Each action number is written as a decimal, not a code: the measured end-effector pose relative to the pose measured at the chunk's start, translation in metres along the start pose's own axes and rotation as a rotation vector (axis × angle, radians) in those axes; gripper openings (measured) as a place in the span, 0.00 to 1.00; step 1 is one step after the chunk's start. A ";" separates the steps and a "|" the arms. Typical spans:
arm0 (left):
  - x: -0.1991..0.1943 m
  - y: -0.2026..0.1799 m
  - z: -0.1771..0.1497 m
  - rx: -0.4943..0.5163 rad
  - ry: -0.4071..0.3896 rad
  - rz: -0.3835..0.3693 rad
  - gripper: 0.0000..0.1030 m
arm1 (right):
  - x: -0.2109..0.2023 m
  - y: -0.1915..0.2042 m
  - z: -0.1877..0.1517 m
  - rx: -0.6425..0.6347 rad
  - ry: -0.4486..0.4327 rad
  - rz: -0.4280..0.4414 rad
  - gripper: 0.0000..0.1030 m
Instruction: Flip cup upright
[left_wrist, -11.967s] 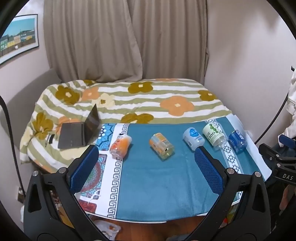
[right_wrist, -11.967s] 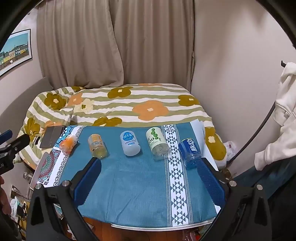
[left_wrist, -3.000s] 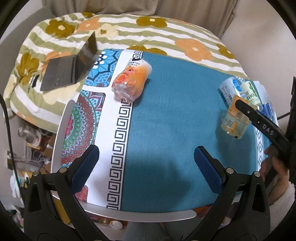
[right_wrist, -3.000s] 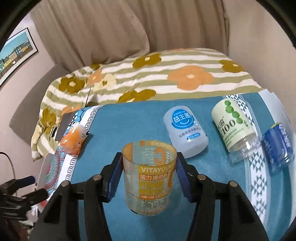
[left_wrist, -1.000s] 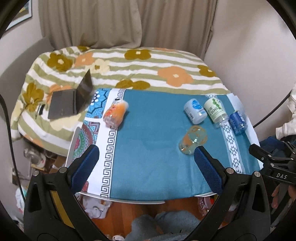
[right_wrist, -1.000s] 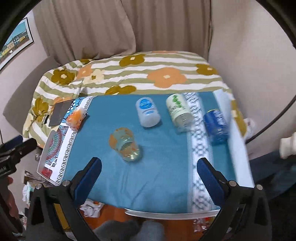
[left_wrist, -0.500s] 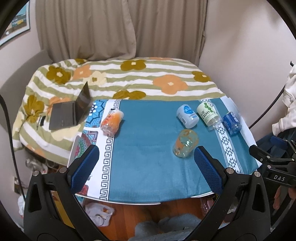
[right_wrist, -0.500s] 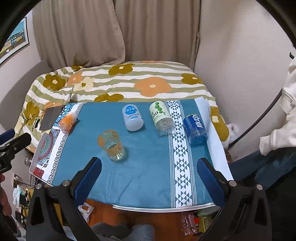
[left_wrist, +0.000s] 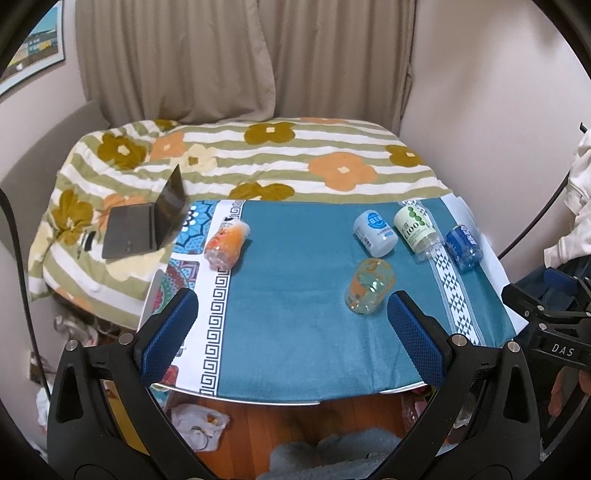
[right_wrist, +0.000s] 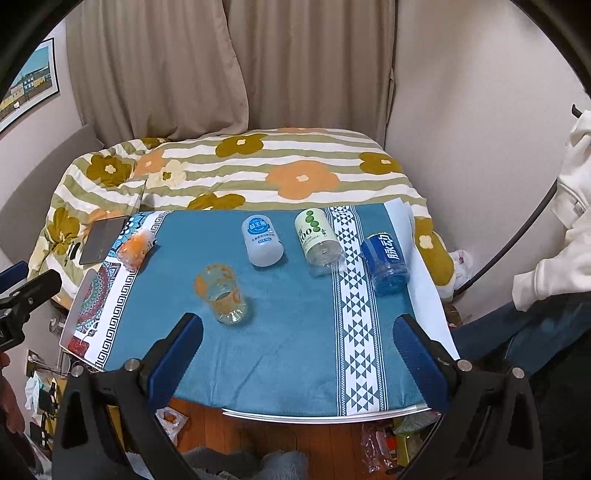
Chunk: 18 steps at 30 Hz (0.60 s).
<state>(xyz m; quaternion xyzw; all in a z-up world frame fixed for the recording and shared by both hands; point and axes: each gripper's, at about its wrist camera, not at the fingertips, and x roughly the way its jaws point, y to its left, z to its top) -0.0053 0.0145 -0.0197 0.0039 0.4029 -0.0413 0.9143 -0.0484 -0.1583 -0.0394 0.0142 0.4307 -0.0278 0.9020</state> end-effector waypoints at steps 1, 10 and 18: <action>0.000 0.000 0.000 0.000 0.000 0.001 1.00 | 0.000 0.000 0.000 0.000 0.000 0.001 1.00; 0.001 -0.002 -0.002 0.001 0.000 0.012 1.00 | 0.000 -0.001 0.001 0.001 0.000 0.003 1.00; 0.002 -0.001 -0.001 0.001 0.001 0.012 1.00 | 0.001 -0.001 0.000 0.001 0.000 0.001 1.00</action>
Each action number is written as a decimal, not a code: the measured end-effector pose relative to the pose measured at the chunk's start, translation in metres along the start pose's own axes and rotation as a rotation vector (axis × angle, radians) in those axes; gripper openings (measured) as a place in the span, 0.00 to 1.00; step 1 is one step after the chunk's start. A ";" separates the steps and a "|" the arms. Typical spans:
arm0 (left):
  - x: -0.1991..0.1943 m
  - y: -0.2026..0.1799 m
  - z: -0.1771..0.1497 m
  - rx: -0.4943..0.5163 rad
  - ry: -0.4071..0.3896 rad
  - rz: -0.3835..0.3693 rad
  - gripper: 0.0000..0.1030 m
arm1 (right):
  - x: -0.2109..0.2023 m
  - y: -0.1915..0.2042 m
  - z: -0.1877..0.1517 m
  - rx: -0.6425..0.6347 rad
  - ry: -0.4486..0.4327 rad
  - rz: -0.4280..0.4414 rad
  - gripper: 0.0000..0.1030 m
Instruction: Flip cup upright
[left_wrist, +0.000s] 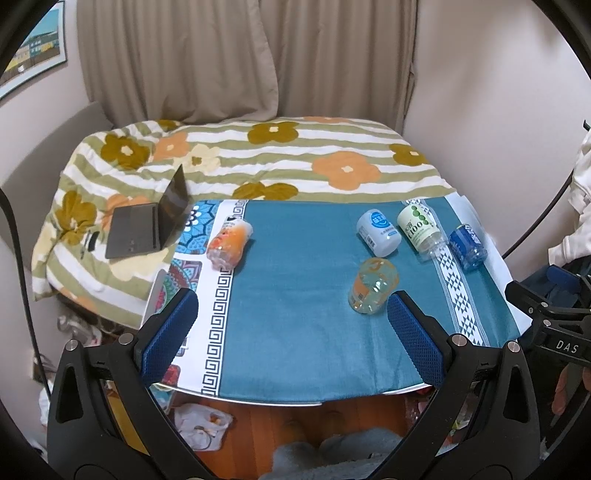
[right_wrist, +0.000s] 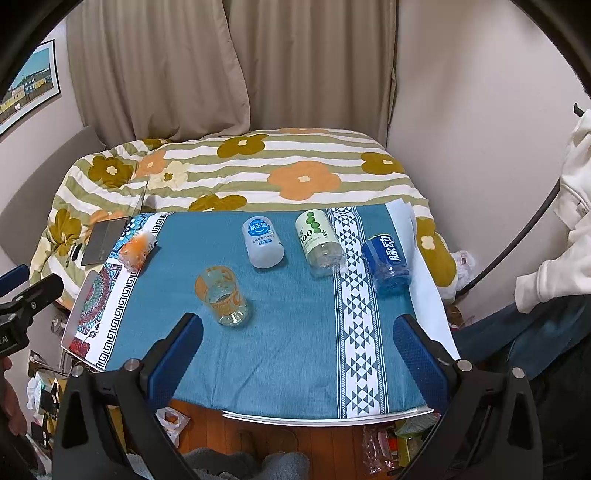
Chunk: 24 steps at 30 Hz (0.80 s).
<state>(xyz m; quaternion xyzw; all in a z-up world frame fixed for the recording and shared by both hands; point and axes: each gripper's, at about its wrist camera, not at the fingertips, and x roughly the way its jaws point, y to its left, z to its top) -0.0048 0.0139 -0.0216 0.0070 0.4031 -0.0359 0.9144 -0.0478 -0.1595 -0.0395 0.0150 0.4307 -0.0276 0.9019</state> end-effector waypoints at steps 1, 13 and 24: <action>0.000 0.000 0.000 0.001 -0.001 0.002 1.00 | 0.000 0.000 0.000 0.000 0.000 0.000 1.00; 0.002 0.003 0.002 0.003 -0.003 0.002 1.00 | 0.000 0.001 0.002 0.003 -0.002 0.000 1.00; 0.007 0.006 0.006 0.008 -0.016 -0.005 1.00 | 0.002 0.000 0.009 0.014 -0.002 0.008 1.00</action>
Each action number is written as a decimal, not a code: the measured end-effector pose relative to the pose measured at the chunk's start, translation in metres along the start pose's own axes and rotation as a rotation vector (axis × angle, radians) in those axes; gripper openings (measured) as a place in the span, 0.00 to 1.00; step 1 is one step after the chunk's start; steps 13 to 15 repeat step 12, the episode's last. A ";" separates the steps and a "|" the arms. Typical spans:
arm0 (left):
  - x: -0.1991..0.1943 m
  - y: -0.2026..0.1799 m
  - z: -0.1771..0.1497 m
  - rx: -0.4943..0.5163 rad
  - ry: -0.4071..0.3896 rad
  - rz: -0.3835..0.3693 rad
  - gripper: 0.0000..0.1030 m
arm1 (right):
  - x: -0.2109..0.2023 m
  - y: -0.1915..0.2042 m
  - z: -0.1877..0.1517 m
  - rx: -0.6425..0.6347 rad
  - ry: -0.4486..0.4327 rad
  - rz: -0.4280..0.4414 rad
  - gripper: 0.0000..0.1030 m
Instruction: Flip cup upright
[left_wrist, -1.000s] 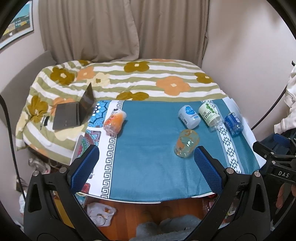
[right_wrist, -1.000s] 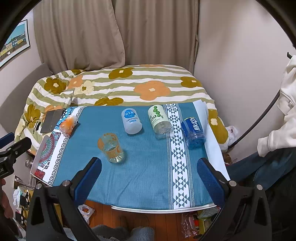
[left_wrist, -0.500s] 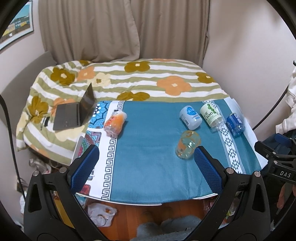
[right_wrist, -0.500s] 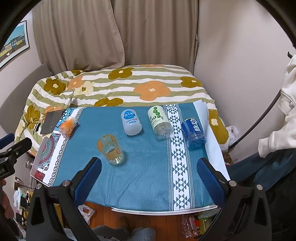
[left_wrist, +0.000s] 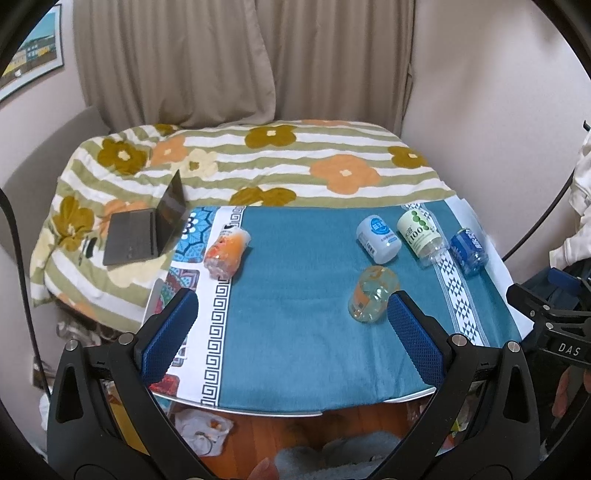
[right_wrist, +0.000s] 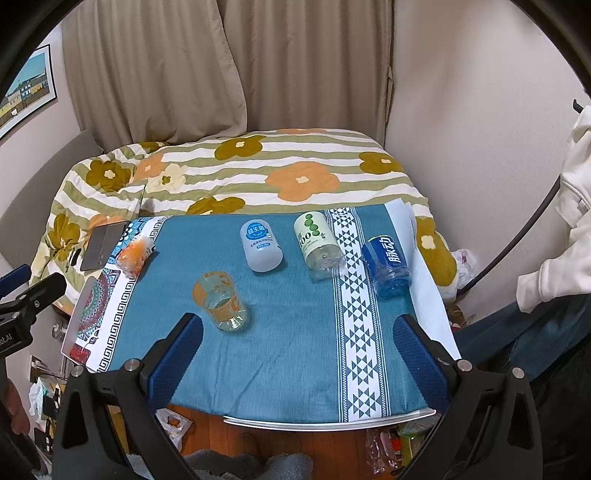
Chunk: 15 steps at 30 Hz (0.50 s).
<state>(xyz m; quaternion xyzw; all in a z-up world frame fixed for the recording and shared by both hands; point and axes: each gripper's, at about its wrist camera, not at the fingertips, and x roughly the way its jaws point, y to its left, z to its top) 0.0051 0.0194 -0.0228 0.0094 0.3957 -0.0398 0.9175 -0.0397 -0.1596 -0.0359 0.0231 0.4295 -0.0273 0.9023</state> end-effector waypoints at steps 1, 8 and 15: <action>0.000 -0.001 0.000 -0.001 0.001 0.001 1.00 | 0.000 -0.001 -0.001 0.001 -0.001 0.000 1.00; 0.003 0.003 0.005 -0.010 0.002 0.027 1.00 | 0.006 0.006 -0.001 -0.029 -0.003 0.010 1.00; 0.008 0.003 0.008 -0.007 0.000 0.066 1.00 | 0.014 0.012 -0.002 -0.056 0.003 0.034 1.00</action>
